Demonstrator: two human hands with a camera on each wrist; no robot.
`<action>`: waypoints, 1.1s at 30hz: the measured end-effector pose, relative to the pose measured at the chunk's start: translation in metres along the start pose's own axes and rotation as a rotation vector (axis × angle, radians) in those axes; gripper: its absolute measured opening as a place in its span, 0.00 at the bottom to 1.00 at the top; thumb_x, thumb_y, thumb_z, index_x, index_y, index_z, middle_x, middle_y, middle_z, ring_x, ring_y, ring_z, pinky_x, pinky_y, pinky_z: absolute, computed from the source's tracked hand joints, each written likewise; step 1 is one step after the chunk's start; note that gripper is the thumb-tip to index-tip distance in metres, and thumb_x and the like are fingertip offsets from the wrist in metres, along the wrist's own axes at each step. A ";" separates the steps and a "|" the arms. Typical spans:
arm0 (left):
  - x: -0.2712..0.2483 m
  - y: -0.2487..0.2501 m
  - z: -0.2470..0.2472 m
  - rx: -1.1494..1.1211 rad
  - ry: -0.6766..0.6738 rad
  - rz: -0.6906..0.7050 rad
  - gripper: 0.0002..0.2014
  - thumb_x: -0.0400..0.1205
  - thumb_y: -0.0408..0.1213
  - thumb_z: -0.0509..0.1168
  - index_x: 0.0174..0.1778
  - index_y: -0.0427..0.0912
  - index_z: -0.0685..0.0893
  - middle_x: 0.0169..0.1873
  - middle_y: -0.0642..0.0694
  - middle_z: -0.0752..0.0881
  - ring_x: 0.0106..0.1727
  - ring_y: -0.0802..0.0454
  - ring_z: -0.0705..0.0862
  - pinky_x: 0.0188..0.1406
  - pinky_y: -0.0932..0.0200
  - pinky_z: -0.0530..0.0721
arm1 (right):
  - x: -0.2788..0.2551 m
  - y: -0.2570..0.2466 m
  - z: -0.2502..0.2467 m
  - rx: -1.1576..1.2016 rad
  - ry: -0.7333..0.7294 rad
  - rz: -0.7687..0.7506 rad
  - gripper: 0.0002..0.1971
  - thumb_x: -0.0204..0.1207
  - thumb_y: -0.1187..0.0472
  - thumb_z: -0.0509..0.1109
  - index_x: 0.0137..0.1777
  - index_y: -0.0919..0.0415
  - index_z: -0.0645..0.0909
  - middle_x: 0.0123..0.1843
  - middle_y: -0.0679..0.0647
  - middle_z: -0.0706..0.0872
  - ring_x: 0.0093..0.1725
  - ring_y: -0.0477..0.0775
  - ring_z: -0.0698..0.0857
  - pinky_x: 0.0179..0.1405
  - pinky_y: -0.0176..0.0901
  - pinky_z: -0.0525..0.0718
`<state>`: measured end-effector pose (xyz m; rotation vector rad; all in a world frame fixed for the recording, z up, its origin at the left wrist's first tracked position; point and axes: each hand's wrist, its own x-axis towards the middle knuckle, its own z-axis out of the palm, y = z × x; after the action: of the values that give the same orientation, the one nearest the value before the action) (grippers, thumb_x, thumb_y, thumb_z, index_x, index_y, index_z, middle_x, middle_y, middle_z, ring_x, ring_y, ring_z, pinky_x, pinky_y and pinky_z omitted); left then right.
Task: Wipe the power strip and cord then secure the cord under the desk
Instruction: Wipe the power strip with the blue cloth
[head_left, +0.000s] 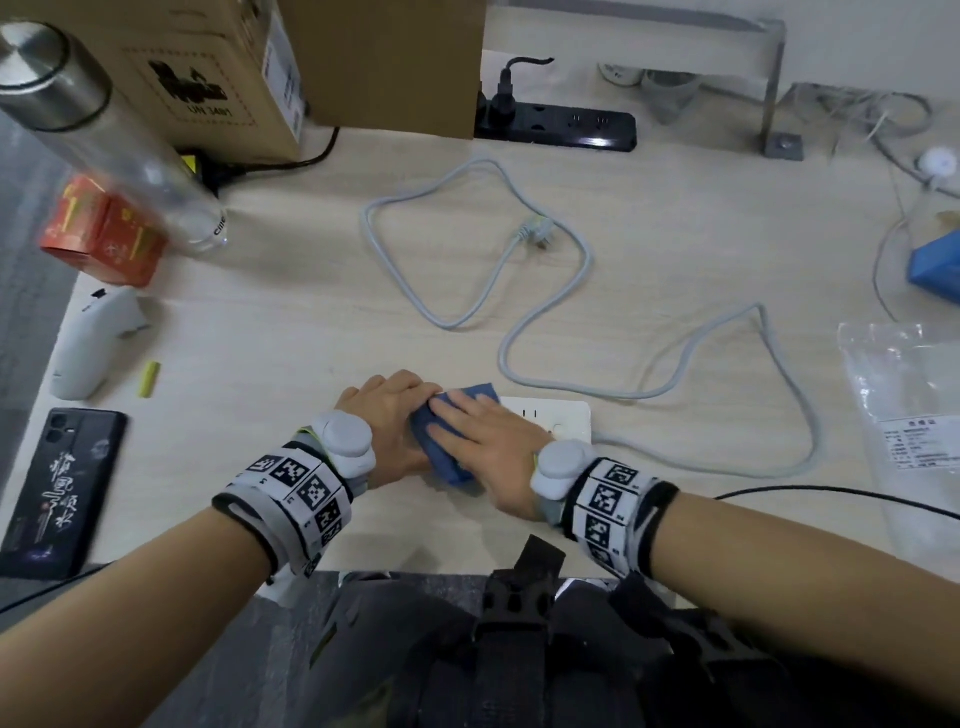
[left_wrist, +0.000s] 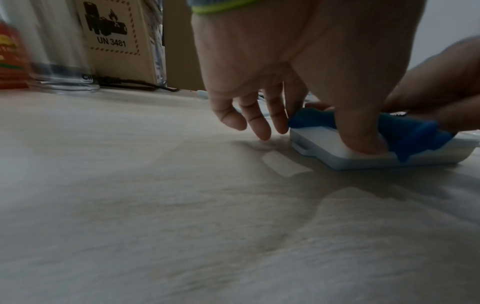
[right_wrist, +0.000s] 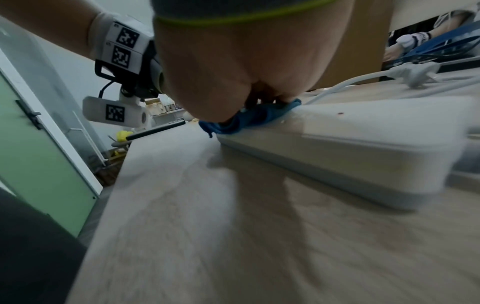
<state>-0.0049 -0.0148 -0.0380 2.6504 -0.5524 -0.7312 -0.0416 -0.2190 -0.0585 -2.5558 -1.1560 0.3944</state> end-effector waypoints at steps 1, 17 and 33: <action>0.000 -0.001 0.001 0.002 0.001 -0.004 0.39 0.59 0.69 0.68 0.67 0.63 0.71 0.60 0.58 0.76 0.54 0.48 0.77 0.50 0.51 0.76 | -0.006 0.004 -0.002 -0.014 0.011 -0.018 0.26 0.77 0.63 0.66 0.76 0.68 0.71 0.79 0.68 0.68 0.79 0.72 0.65 0.75 0.66 0.63; 0.002 -0.003 -0.006 -0.022 -0.105 -0.019 0.35 0.62 0.64 0.72 0.65 0.66 0.68 0.48 0.59 0.73 0.50 0.52 0.77 0.49 0.51 0.80 | -0.123 0.047 -0.065 -0.008 0.151 0.203 0.14 0.75 0.54 0.63 0.49 0.59 0.88 0.46 0.54 0.88 0.44 0.59 0.86 0.42 0.49 0.84; 0.001 -0.003 -0.005 -0.063 -0.122 -0.018 0.37 0.65 0.62 0.72 0.69 0.63 0.65 0.46 0.58 0.73 0.47 0.52 0.81 0.48 0.49 0.84 | -0.098 0.047 -0.063 0.188 0.370 0.349 0.14 0.79 0.64 0.56 0.49 0.67 0.83 0.46 0.60 0.80 0.43 0.53 0.78 0.42 0.37 0.77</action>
<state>-0.0001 -0.0114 -0.0355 2.5689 -0.5293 -0.9060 -0.0492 -0.3329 -0.0075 -2.5172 -0.5197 0.0898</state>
